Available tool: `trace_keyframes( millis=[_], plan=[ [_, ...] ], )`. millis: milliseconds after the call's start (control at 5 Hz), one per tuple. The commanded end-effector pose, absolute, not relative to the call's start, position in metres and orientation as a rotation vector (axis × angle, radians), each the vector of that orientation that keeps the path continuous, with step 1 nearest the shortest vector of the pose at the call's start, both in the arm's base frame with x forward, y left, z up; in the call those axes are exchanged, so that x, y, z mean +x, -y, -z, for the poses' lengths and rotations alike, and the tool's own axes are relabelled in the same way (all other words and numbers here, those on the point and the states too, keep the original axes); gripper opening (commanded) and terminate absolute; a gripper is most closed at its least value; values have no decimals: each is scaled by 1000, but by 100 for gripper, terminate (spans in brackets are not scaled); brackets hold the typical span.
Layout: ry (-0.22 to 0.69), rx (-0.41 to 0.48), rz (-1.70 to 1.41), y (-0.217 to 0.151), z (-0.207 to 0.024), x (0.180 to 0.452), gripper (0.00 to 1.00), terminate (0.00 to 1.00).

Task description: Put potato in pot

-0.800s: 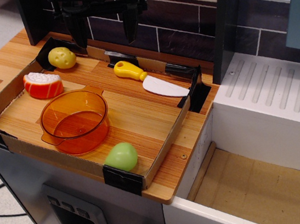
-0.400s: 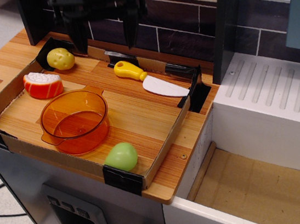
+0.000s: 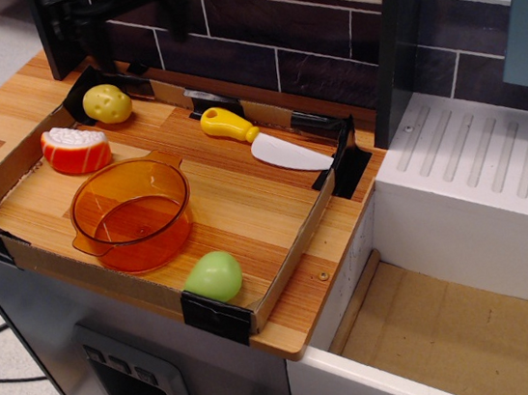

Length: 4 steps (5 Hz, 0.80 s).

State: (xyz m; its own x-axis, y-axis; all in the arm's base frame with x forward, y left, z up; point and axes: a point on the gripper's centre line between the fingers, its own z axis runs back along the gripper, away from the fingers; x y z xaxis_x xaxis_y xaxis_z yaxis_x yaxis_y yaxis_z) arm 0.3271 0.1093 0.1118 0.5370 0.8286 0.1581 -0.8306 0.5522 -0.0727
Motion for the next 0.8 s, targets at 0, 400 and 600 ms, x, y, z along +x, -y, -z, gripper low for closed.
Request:
trace_keyframes(
  millis=[0, 400, 600],
  plan=[
    [223, 1, -1254, -163, -117, 347, 100, 0],
    [210, 3, -1334, -194, -97, 354, 100, 0],
    [218, -5, -1340, -205, -89, 351, 100, 0]
  ],
)
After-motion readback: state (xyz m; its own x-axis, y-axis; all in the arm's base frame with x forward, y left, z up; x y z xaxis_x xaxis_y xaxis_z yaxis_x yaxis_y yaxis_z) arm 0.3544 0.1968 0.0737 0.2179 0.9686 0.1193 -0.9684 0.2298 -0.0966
